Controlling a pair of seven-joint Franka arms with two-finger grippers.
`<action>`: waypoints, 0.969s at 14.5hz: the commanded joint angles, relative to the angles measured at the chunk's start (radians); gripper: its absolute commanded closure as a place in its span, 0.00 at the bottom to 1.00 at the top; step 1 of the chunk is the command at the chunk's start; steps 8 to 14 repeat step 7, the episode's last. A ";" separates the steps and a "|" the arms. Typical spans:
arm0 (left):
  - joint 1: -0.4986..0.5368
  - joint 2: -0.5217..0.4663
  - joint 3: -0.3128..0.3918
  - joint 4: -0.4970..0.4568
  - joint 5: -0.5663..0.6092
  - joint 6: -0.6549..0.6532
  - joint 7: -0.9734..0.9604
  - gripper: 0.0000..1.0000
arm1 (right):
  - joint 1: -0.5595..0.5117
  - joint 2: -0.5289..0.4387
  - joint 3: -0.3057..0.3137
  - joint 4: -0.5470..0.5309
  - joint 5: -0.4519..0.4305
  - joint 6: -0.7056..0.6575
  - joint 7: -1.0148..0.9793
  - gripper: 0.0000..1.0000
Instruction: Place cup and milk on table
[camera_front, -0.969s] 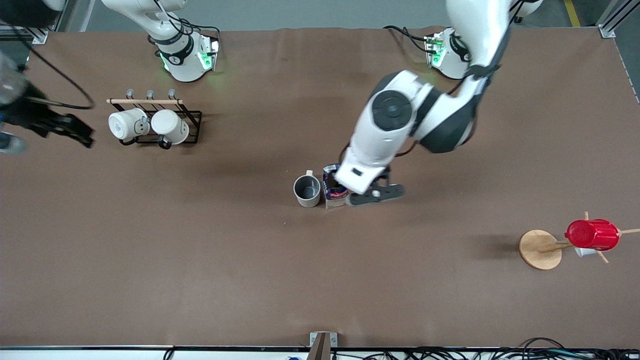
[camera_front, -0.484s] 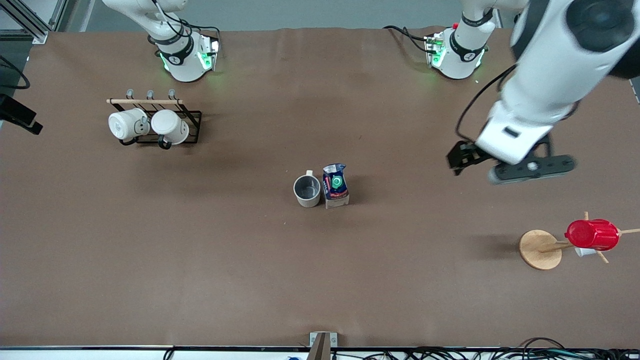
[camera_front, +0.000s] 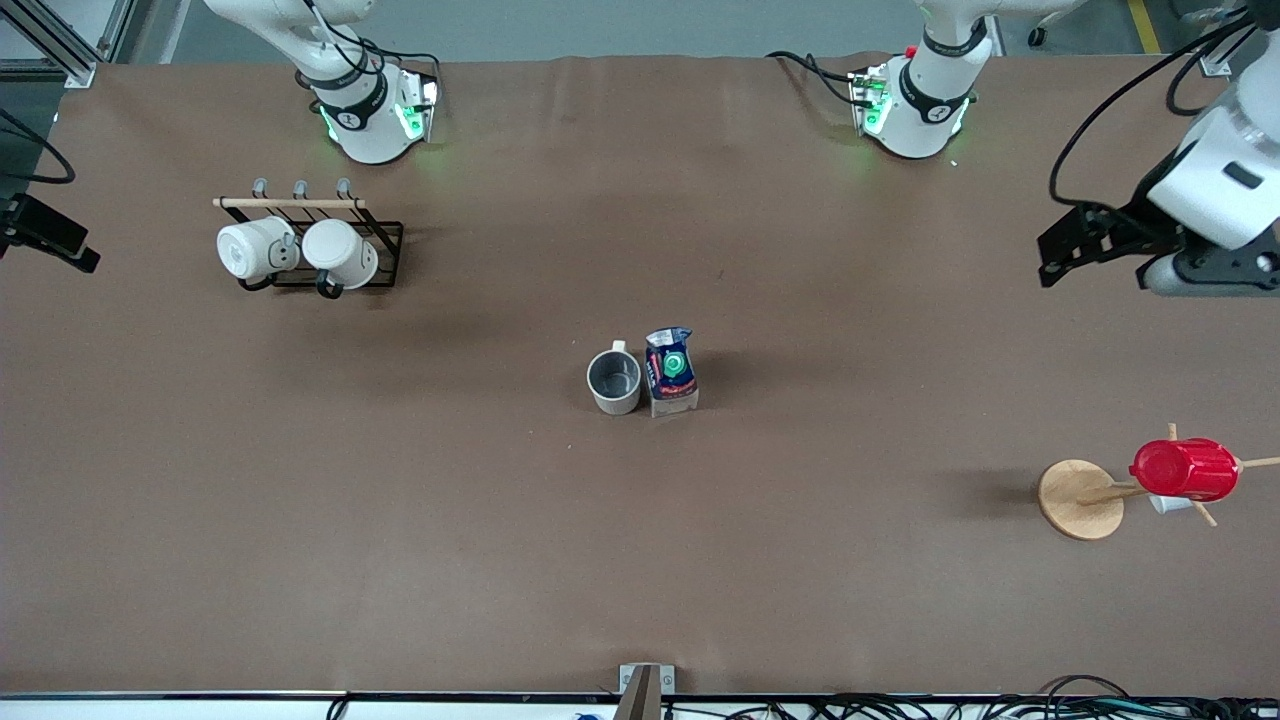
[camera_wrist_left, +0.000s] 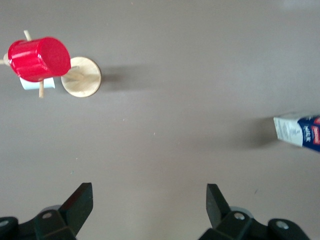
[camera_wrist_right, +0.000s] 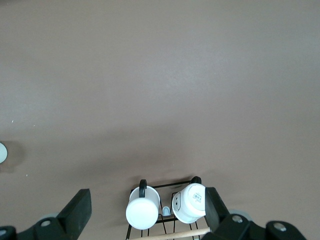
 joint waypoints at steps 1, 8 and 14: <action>-0.002 -0.110 0.001 -0.131 -0.014 0.007 0.031 0.00 | -0.003 0.004 0.002 0.017 0.019 -0.016 -0.012 0.00; 0.025 -0.113 0.012 -0.119 -0.014 -0.035 0.042 0.00 | -0.003 0.003 0.002 0.017 0.019 -0.021 -0.010 0.00; 0.025 -0.113 0.012 -0.119 -0.014 -0.035 0.042 0.00 | -0.003 0.003 0.002 0.017 0.019 -0.021 -0.010 0.00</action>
